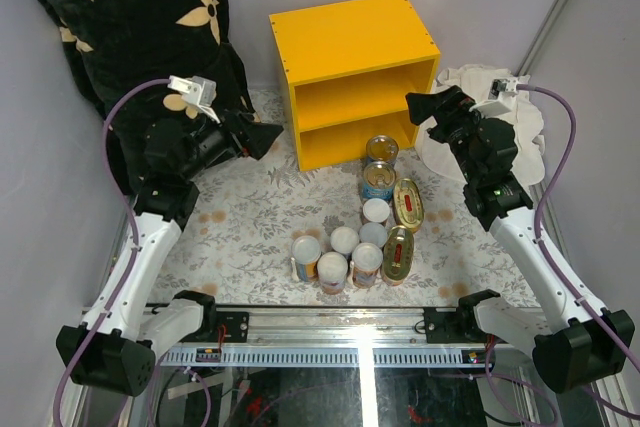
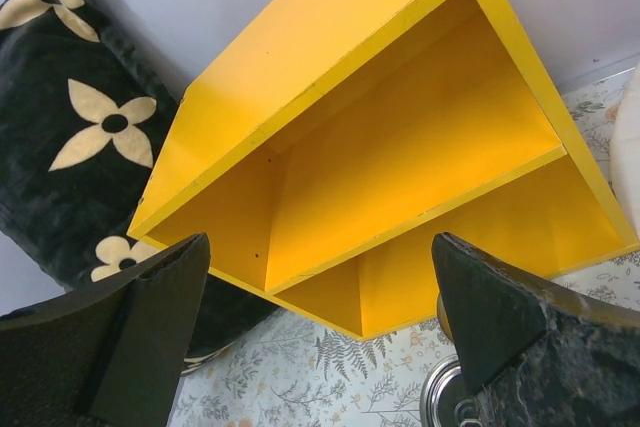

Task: Place and organize the canned foods onto the counter
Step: Move the counter to the center of the board.

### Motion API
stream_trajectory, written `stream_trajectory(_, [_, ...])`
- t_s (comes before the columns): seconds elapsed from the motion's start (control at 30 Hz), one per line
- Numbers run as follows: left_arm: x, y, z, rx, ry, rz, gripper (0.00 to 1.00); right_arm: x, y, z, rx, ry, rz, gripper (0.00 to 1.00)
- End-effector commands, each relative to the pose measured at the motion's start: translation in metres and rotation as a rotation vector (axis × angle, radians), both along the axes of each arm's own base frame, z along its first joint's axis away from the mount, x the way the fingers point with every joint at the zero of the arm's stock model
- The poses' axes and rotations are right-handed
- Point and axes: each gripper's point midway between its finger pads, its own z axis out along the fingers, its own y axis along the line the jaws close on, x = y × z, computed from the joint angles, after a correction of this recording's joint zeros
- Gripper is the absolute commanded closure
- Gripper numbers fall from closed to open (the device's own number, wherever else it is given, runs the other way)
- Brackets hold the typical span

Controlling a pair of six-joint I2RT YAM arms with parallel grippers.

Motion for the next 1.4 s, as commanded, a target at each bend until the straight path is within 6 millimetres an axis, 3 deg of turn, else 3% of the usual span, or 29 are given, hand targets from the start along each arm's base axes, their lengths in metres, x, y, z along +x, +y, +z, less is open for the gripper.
stream_trajectory(0.0, [0.004, 0.011, 0.017, 0.017, -0.061, 0.079, 0.0, -0.005, 0.005, 0.034, -0.006, -0.109, 0.036, 0.0])
stream_trajectory(0.13, [0.011, 0.026, 0.024, -0.08, -0.054, 0.18, 0.0, -0.004, 0.007, 0.033, -0.007, -0.111, 0.042, 0.0])
stream_trajectory(0.2, [0.006, 0.021, 0.033, -0.16, -0.039, 0.153, 0.0, -0.004, 0.008, 0.033, -0.009, -0.115, 0.051, 0.01])
stream_trajectory(0.33, [-0.044, -0.025, 0.032, -0.096, -0.048, -0.242, 0.0, -0.005, 0.01, 0.034, -0.005, -0.13, 0.063, 0.0])
stream_trajectory(0.43, [-0.072, -0.035, 0.028, -0.049, -0.081, -0.385, 0.0, -0.006, 0.012, 0.035, -0.006, -0.134, 0.075, 0.01])
stream_trajectory(0.53, [-0.116, -0.045, 0.031, -0.033, -0.183, -0.609, 0.0, -0.008, 0.015, 0.038, -0.001, -0.148, 0.091, 0.01])
stream_trajectory(0.6, [-0.12, -0.047, 0.032, -0.055, -0.19, -0.663, 0.0, -0.01, 0.016, 0.041, 0.006, -0.158, 0.1, 0.0])
stream_trajectory(0.67, [-0.093, -0.047, 0.03, -0.054, -0.124, -0.591, 0.0, -0.014, 0.017, 0.045, 0.013, -0.171, 0.112, 0.01])
stream_trajectory(0.73, [-0.038, -0.037, 0.021, -0.031, -0.02, -0.357, 0.0, -0.018, 0.017, 0.05, 0.017, -0.182, 0.118, 0.0])
stream_trajectory(0.8, [0.013, -0.013, 0.015, 0.014, 0.04, -0.087, 0.0, -0.024, 0.015, 0.057, 0.02, -0.197, 0.117, 0.0])
stream_trajectory(0.9, [0.066, 0.039, 0.012, 0.078, 0.006, 0.292, 0.0, -0.035, 0.014, 0.073, 0.018, -0.222, 0.131, 0.01])
stream_trajectory(1.0, [0.097, 0.084, 0.0, 0.134, -0.04, 0.566, 0.0, -0.047, 0.012, 0.084, 0.021, -0.246, 0.14, 0.0])
stream_trajectory(1.17, [0.13, 0.096, -0.046, 0.132, -0.011, 0.621, 0.01, -0.074, 0.02, 0.095, 0.006, -0.278, 0.22, 0.0])
stream_trajectory(1.37, [0.179, 0.134, -0.102, 0.062, 0.164, 0.76, 0.06, -0.096, 0.033, 0.101, -0.004, -0.266, 0.319, 0.01])
